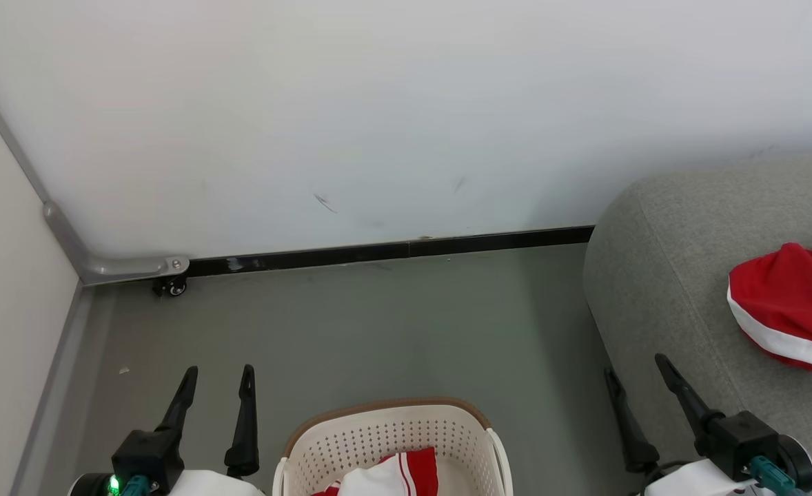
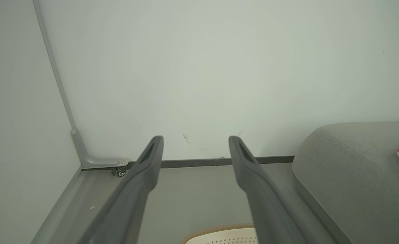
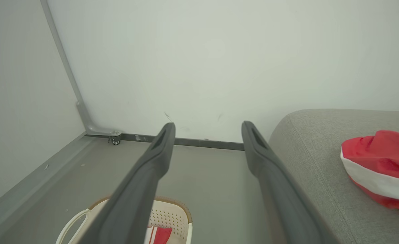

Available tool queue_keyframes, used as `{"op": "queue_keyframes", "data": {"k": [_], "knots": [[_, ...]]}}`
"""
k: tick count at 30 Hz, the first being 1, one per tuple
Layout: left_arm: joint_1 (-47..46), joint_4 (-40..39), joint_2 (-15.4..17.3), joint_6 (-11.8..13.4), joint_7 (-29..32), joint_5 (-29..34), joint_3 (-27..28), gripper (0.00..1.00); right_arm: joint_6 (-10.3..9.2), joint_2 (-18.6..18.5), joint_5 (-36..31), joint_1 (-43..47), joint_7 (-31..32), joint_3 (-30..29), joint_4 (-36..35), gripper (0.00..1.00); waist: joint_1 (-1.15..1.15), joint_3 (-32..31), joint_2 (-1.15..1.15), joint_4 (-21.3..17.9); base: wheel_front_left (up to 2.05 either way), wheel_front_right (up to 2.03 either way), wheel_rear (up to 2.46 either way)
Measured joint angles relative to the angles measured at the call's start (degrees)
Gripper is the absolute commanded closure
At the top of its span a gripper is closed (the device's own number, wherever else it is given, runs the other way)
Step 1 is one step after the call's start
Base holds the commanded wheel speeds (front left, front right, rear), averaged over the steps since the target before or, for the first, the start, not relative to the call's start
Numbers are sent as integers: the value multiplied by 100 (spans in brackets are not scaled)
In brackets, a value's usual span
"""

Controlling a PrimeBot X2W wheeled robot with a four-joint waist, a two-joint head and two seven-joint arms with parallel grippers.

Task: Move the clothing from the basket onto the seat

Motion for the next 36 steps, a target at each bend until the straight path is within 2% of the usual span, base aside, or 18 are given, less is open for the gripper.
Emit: {"op": "queue_keyframes", "data": {"k": [22, 36], "knots": [[9, -78, -7, -47, 0, 73, 101, 0, 0, 9, 138, 172, 99, 38, -657, 0, 0, 207, 0, -128, 0, 0, 0], [-58, 111, 156, -210, 0, 352, -96, 0, 0, 12, -192, 96, 102, -40, -1118, 0, 0, 558, 0, -142, 0, 0, 0]]}}
